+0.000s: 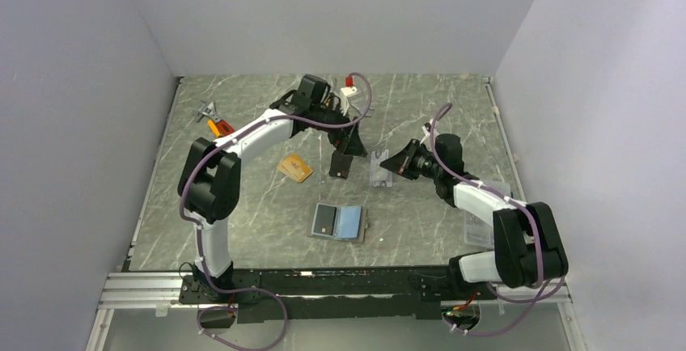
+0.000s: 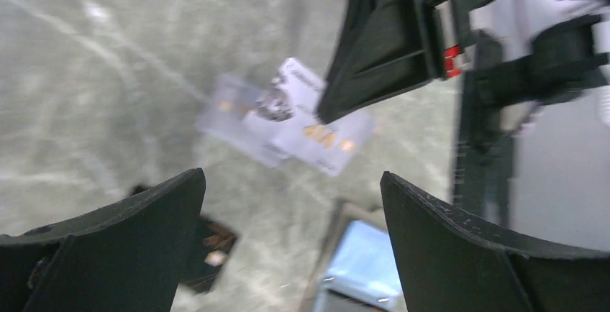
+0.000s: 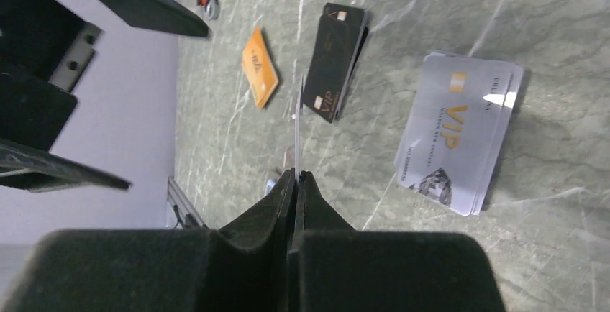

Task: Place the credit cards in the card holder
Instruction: Pick up the credit card from the center of the board.

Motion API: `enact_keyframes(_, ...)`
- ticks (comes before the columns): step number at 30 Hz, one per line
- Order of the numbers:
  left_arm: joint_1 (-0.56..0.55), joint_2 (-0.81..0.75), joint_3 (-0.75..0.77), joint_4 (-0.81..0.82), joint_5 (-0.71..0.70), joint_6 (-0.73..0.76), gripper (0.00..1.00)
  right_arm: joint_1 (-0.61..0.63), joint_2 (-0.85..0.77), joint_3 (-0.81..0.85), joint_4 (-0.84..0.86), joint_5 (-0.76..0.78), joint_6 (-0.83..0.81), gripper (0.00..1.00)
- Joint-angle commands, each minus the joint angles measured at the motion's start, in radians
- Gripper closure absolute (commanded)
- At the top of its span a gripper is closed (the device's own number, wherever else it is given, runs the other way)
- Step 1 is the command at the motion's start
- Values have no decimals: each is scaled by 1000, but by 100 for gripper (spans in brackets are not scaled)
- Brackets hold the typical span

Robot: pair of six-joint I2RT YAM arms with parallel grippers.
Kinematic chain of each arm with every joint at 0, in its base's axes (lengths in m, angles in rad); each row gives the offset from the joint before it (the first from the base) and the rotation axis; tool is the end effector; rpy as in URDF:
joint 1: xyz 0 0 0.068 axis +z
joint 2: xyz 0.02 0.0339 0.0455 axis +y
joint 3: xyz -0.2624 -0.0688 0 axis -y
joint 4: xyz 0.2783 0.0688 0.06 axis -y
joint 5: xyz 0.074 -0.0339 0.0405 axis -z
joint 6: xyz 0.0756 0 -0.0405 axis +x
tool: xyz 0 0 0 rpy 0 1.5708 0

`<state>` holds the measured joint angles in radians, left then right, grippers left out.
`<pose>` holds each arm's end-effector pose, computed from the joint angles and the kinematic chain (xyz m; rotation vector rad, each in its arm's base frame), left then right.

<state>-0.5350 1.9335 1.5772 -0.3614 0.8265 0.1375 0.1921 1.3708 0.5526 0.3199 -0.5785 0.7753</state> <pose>0.3925 -0.2972 0.2356 1.1470 1.9445 -1.1504 0.3087 0.1021 0.1429 0.2558 2.1848 1.1694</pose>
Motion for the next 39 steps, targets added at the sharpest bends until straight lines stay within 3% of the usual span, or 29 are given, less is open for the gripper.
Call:
enact_keyframes(1,-18,14,-72,165,296,-340,1,-3,-99,-39,117,-58,-2,100)
enact_keyframes(13,-12,-53,-382,874,324,-903,1,-5,-188,-35,149,-121,42,100)
enact_keyframes(22,-11,27,-436,1396,367,-1315,26,-2,-167,-51,233,-144,100,100)
enact_keyframes(39,-12,33,-404,1389,377,-1298,41,46,-133,-49,222,-160,89,100)
